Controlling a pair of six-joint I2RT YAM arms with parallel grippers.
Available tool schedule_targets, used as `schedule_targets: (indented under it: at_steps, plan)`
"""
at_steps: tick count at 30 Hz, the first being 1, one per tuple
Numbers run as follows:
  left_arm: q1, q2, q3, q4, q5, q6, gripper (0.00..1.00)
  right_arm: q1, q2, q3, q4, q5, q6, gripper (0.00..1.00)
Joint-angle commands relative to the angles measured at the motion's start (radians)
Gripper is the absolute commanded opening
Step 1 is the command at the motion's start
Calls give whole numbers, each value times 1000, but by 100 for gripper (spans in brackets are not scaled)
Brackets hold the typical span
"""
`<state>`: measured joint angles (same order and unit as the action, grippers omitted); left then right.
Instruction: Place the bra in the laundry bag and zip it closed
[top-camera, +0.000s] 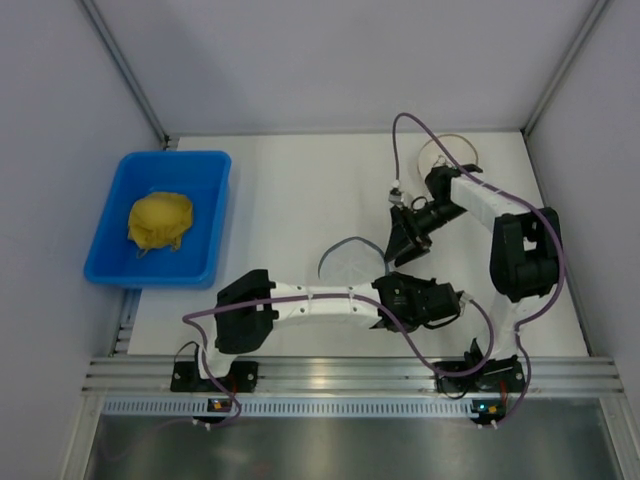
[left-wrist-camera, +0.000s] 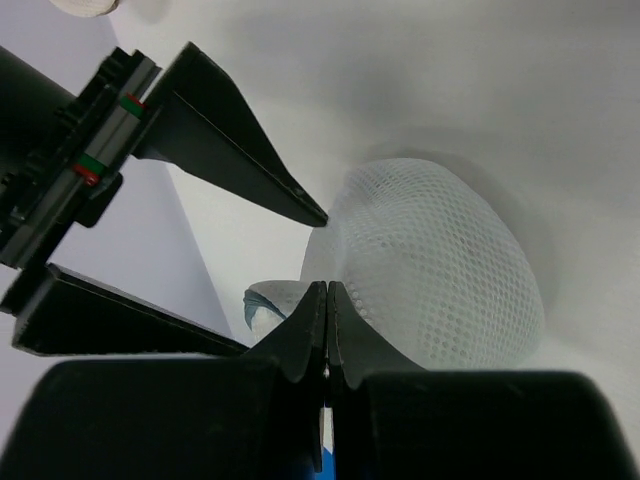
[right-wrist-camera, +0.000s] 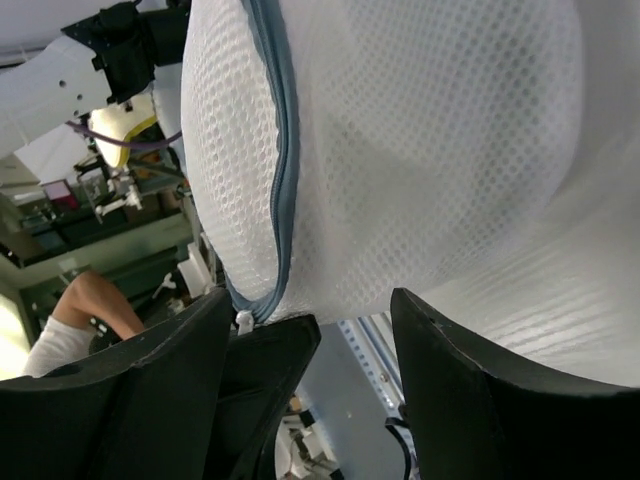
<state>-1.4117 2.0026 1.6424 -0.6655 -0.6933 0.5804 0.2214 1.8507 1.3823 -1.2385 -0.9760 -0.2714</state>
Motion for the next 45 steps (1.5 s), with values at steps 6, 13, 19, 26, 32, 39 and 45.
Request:
schedule_targets:
  at_steps: [6,13,19,26,32,39,45]
  plan:
    - [19,-4,53,29,-9,38,0,82,11,-42,19,-84,-26,34]
    - [-1,-41,-4,24,9,15,0,69,61,79,30,-70,5,0]
    - [-72,-88,-101,23,8,-17,0,55,182,234,-22,-58,-32,0]
    - [-95,-119,-133,-20,18,-80,0,55,249,353,-16,-10,-28,0]
    - [-79,-91,-78,-22,3,-57,0,52,181,319,-12,-15,6,56]
    - [-29,-38,7,-14,-2,-33,0,4,33,168,-85,31,-58,70]
    - [-10,-18,25,3,-5,-16,0,21,-1,-15,-49,-45,-49,70]
